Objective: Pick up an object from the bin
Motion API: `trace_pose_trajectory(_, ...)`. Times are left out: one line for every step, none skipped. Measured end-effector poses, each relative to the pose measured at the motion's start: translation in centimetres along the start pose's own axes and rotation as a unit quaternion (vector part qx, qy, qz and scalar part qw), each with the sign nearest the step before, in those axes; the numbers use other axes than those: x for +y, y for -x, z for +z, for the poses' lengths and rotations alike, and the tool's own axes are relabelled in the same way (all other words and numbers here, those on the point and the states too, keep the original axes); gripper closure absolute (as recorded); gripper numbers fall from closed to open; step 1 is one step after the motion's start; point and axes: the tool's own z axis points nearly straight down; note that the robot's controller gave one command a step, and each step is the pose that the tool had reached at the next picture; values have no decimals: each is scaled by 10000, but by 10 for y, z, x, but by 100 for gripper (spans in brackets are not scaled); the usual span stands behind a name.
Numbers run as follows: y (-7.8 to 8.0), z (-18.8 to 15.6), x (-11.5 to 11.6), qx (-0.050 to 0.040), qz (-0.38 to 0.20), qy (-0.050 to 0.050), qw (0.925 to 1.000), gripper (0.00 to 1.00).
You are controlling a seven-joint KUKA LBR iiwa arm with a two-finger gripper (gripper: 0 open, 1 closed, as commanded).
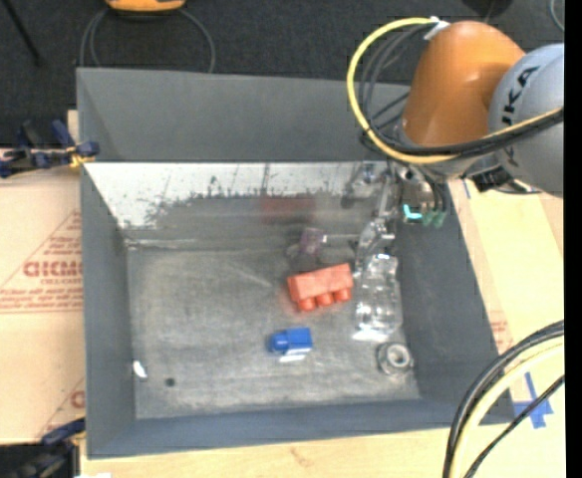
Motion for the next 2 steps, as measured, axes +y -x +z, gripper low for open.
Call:
trace_pose_trajectory(-47,118,37,-33,-116,-7,9999,0)
trace_pose_trajectory(-43,113,37,-76,-122,-12,9999,100)
